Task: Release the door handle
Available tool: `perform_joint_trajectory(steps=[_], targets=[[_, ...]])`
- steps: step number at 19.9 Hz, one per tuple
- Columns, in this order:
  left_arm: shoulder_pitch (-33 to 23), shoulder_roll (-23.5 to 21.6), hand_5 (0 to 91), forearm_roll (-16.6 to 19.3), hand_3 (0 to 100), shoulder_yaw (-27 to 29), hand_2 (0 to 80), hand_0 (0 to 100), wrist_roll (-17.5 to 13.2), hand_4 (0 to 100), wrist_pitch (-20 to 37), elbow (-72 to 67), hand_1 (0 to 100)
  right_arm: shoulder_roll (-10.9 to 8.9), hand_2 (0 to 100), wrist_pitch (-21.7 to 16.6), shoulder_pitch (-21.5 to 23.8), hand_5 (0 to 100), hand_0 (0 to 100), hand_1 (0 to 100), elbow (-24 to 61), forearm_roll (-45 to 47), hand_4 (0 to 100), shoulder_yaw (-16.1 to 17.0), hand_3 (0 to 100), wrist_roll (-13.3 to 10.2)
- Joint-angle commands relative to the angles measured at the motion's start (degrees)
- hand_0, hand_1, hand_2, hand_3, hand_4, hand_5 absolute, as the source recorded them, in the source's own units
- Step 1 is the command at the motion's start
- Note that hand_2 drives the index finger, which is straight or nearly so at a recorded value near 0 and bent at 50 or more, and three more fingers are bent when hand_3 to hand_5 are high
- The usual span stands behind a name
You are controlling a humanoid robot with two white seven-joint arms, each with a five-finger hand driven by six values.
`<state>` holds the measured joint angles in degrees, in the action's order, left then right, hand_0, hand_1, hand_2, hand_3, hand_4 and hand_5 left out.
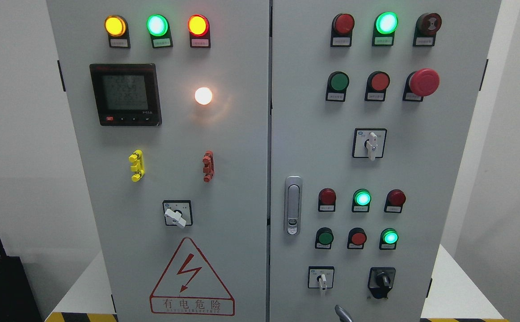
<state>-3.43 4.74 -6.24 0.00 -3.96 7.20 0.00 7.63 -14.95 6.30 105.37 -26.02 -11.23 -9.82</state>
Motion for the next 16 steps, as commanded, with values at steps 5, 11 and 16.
perform_joint_trajectory(steps=[5,11,16], targets=[[0.00,0.01,0.0,0.00,0,-0.70,0.0,12,0.00,0,0.01,0.88,39,0.02,0,6.93,-6.38,98,34,48,0.80,-36.97,90,-5.63,94,-12.94],[0.00,-0.08,0.0,0.00,0,-0.70,0.0,12,0.00,0,0.01,0.88,39,0.10,7,17.05,-12.79,100,29,52,-3.58,-47.26,100,-11.97,100,-13.39],[0.00,0.01,0.0,0.00,0,-0.70,0.0,12,0.00,0,0.01,0.88,39,0.19,7,17.50,-17.02,100,29,51,-7.63,-53.24,100,-11.97,100,-12.69]])
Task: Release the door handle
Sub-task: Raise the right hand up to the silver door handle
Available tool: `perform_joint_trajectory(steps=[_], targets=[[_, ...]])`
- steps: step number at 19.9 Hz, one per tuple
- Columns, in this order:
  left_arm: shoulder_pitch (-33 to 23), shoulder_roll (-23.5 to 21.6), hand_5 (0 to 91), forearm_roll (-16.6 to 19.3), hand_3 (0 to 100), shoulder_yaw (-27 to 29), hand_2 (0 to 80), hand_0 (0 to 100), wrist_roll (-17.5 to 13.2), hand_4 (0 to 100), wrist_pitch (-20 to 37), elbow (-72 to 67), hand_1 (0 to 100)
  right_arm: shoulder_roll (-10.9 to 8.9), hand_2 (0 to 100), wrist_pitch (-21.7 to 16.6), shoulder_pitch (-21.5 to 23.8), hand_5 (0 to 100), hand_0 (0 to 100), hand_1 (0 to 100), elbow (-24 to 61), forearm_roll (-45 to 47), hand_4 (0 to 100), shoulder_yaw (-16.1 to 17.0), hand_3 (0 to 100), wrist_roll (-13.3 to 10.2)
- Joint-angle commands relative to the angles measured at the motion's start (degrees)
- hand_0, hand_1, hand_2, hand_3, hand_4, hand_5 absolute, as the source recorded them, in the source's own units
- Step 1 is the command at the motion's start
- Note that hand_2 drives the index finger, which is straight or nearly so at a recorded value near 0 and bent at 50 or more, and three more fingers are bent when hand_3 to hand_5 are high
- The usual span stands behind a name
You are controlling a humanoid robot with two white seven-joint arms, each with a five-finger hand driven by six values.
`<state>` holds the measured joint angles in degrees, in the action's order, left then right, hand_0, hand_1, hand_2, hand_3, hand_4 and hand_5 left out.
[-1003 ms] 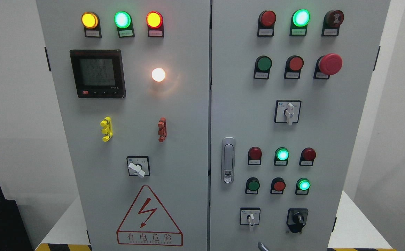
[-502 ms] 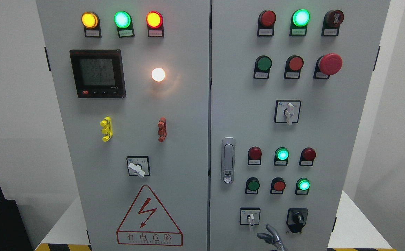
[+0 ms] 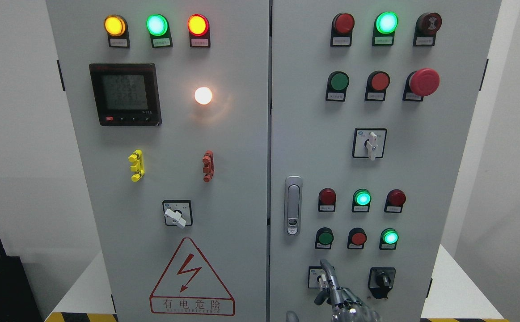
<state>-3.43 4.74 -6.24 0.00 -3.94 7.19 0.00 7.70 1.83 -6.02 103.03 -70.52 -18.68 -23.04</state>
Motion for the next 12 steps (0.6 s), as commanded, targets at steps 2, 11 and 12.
perform_joint_trajectory(steps=[2,11,12], targets=[[0.00,-0.08,0.0,0.00,0,-0.70,0.0,12,-0.01,0,0.01,0.88,39,0.21,7,2.55,-6.98,100,29,50,-7.65,-10.77,100,-4.52,100,0.98],[0.00,0.00,0.0,0.00,0,-0.70,0.0,12,-0.01,0,0.01,0.88,39,0.21,6,8.01,-9.63,100,30,47,-11.44,-10.87,100,-3.65,100,4.14],[0.00,0.00,0.0,0.00,0,-0.70,0.0,12,-0.01,0,0.01,0.88,39,0.21,7,8.71,-9.63,100,31,46,-11.36,-10.87,100,-3.30,100,4.67]])
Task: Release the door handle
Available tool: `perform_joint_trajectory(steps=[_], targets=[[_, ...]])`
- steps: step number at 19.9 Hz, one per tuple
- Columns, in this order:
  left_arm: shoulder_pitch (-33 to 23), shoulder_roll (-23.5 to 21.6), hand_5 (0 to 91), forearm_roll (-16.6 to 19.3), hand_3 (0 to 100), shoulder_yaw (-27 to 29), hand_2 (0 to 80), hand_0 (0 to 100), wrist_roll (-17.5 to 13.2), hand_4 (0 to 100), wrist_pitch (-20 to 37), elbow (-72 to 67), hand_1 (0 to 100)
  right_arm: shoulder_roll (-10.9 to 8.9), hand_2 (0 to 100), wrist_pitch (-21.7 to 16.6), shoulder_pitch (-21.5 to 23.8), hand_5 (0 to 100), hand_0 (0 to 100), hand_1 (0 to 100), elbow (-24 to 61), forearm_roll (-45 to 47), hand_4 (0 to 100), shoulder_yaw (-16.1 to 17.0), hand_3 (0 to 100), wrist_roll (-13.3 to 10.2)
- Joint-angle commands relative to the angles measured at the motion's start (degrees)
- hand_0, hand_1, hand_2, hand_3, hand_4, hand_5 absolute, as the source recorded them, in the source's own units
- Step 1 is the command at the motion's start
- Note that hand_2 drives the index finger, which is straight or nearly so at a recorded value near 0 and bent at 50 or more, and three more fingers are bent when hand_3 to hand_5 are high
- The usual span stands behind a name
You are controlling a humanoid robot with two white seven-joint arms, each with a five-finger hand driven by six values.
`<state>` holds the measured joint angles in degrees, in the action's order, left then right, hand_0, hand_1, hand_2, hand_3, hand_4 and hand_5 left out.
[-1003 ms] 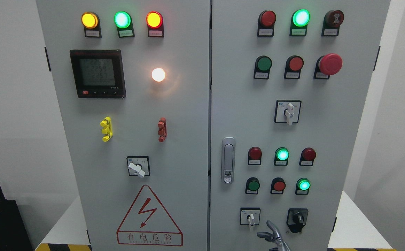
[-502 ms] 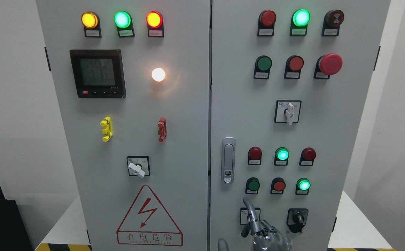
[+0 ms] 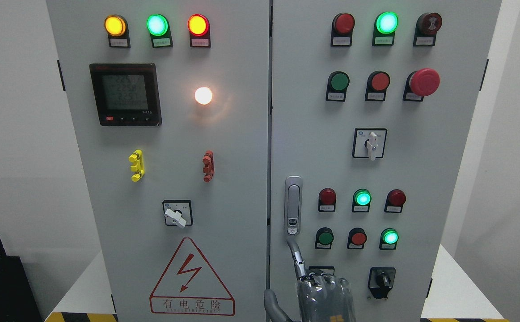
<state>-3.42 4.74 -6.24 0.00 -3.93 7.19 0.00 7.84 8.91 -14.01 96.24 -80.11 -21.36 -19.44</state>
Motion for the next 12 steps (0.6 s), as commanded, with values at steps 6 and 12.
perform_joint_trajectory(steps=[6,12], targets=[[0.00,0.01,0.0,0.00,0,-0.70,0.0,12,-0.03,0,0.01,0.88,39,0.16,7,2.78,-3.91,100,32,45,-4.65,-1.19,100,0.70,100,1.59],[0.00,0.01,0.0,0.00,0,-0.70,0.0,12,-0.03,0,0.01,0.88,39,0.16,7,2.87,-4.18,100,32,45,-5.09,-1.01,100,0.97,100,1.95]])
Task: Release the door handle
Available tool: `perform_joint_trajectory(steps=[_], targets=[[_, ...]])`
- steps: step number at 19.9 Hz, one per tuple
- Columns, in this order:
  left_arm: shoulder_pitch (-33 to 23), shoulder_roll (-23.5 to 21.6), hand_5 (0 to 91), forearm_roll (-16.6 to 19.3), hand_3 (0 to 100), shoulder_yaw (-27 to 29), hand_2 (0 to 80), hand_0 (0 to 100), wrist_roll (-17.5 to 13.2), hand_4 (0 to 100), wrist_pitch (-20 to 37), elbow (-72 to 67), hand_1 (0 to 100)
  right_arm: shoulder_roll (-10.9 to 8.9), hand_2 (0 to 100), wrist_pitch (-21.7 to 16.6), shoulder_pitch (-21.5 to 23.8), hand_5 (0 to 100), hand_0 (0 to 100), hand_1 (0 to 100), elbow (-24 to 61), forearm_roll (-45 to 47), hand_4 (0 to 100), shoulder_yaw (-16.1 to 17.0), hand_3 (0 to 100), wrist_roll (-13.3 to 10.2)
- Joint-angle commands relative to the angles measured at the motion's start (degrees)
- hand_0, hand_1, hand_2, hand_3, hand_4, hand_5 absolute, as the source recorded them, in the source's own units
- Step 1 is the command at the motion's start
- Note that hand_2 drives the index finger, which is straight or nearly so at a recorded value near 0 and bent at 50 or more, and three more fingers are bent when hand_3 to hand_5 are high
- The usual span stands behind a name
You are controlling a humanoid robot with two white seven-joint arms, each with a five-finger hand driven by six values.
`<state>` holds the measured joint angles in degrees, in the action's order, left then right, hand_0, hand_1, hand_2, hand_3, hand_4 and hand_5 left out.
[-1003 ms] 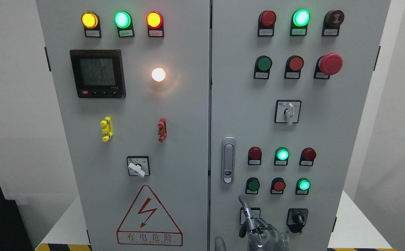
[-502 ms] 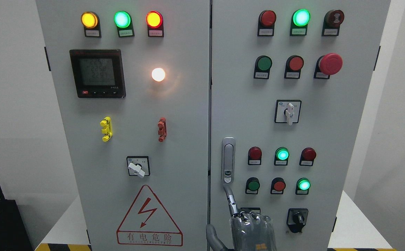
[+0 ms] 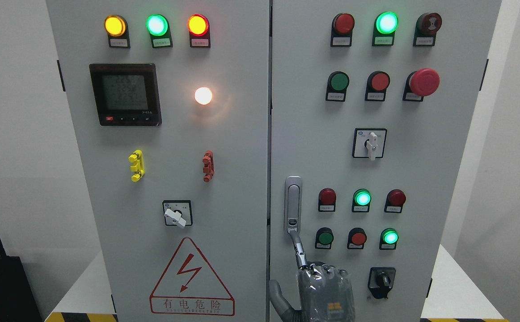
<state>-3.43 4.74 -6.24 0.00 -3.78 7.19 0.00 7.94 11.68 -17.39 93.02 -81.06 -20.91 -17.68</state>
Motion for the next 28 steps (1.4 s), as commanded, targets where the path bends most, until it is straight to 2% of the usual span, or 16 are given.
perform_joint_trajectory(steps=[1,15,18,28], targets=[[0.00,0.01,0.0,0.00,0,-0.70,0.0,12,-0.18,0,0.02,0.88,39,0.06,8,0.10,-0.80,100,32,45,-1.96,-0.07,100,0.60,100,0.28],[0.00,0.01,0.0,0.00,0,-0.70,0.0,12,-0.18,0,0.02,0.88,39,0.06,9,0.10,-0.80,100,33,44,-2.23,0.02,100,1.13,100,0.36],[0.00,0.01,0.0,0.00,0,-0.70,0.0,12,-0.18,0,0.02,0.88,39,0.06,10,0.18,-0.45,100,33,44,-2.23,0.02,100,1.13,100,2.21],[0.00,0.01,0.0,0.00,0,-0.70,0.0,12,-0.18,0,0.02,0.88,39,0.14,11,-0.08,-0.53,100,33,44,-1.70,0.11,100,1.13,100,1.95]])
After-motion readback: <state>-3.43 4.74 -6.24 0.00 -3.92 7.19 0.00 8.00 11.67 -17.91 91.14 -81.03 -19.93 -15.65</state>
